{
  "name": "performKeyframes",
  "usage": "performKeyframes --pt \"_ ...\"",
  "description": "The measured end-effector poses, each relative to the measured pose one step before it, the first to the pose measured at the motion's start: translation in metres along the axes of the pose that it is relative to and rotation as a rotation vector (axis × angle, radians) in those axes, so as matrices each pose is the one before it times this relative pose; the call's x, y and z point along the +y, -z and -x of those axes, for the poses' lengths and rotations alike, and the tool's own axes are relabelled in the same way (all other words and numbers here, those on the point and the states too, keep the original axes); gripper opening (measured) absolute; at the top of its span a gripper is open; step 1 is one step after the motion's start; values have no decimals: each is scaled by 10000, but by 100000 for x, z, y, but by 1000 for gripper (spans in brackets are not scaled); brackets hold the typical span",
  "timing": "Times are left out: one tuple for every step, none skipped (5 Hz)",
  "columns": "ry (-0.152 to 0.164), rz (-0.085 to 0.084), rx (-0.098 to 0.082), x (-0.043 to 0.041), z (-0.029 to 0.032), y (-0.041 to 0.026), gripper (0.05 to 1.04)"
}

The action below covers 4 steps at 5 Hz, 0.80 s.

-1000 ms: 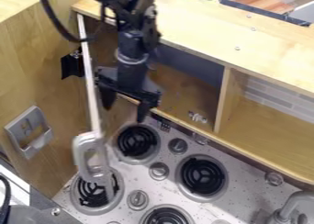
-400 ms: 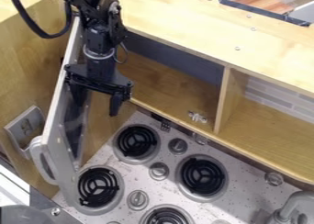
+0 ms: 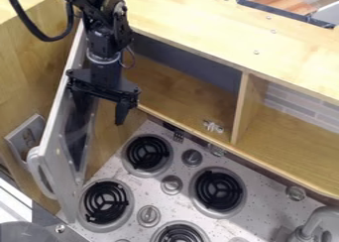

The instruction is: Open microwave

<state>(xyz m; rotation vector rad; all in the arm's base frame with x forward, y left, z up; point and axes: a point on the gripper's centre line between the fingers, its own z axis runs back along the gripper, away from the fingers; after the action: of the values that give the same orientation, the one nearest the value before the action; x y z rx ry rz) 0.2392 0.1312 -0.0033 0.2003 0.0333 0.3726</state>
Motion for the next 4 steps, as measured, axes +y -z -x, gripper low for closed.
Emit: performKeyframes --pt "10 -79 33 190 142 89 998" --pt "-11 202 -57 -397 150 140 998" --pt "410 248 -48 -1611 32 -164 998" --pt "672 185 -387 -2128 -395 -1456 998"
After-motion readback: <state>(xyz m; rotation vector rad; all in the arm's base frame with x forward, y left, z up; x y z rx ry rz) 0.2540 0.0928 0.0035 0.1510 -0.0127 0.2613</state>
